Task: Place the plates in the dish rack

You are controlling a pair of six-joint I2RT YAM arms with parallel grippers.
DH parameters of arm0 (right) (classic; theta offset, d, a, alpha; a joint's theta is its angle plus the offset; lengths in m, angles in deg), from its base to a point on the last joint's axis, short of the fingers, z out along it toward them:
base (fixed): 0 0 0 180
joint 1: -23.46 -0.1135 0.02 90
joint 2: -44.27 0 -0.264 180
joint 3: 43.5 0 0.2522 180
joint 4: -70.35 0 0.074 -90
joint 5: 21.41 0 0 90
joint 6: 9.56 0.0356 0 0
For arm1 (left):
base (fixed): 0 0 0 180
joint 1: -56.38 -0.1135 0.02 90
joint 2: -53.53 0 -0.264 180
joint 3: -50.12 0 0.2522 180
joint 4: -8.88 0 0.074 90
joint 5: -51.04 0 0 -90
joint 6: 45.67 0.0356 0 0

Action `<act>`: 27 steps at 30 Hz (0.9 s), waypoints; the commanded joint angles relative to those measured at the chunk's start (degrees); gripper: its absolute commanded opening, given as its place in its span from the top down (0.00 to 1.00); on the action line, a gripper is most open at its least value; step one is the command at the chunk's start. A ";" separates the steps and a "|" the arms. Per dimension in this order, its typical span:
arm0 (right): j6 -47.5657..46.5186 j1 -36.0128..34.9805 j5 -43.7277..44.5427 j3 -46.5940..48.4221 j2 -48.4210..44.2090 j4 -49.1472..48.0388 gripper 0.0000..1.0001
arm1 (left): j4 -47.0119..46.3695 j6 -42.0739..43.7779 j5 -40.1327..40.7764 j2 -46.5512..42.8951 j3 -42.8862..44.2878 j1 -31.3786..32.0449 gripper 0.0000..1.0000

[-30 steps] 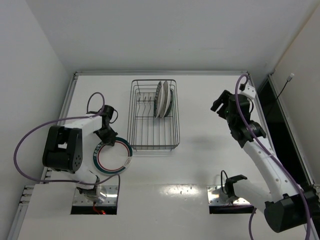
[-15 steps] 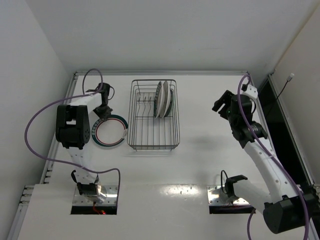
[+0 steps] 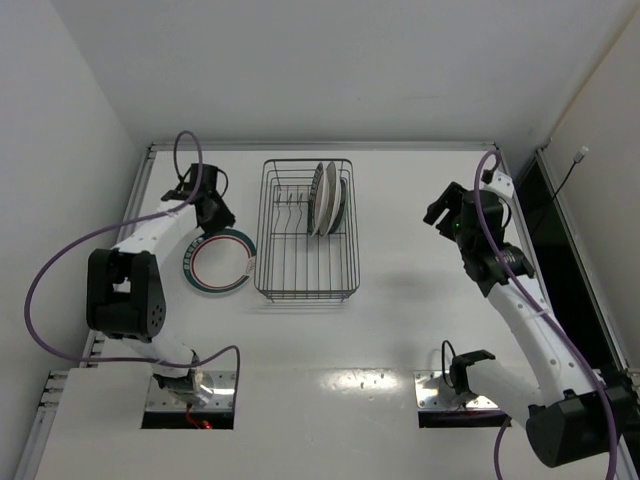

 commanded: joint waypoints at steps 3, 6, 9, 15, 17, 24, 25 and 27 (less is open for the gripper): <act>0.64 0.19 -0.59 -0.41 -0.37 -2.49 0.35 | -3.04 3.74 -7.56 -4.12 -6.55 2.25 0.78; 0.64 0.19 -1.12 -0.41 0.16 -2.49 0.35 | -2.24 3.74 -6.25 -4.12 -8.58 2.25 1.00; 0.64 0.19 -1.12 -0.41 0.16 -2.49 0.35 | -0.31 3.74 -3.79 -1.41 -9.12 2.25 1.00; 0.64 0.19 -1.12 -0.41 0.16 -2.49 0.35 | 2.15 3.21 2.71 2.64 -7.62 1.64 1.00; 0.64 0.19 -0.60 -0.41 0.16 -2.49 0.35 | 3.02 3.21 5.43 4.22 -5.61 1.03 1.00; 0.64 0.19 -0.59 -0.41 0.16 -2.49 0.35 | 4.96 1.98 9.39 9.24 -1.29 -4.33 1.00; 0.64 0.19 -0.59 -0.41 0.16 -2.49 0.35 | 4.96 1.98 9.40 10.11 -0.77 -5.21 1.00; 0.64 0.19 -0.59 -0.41 0.16 -2.49 0.35 | 4.96 1.98 9.40 11.52 -0.15 -7.76 1.00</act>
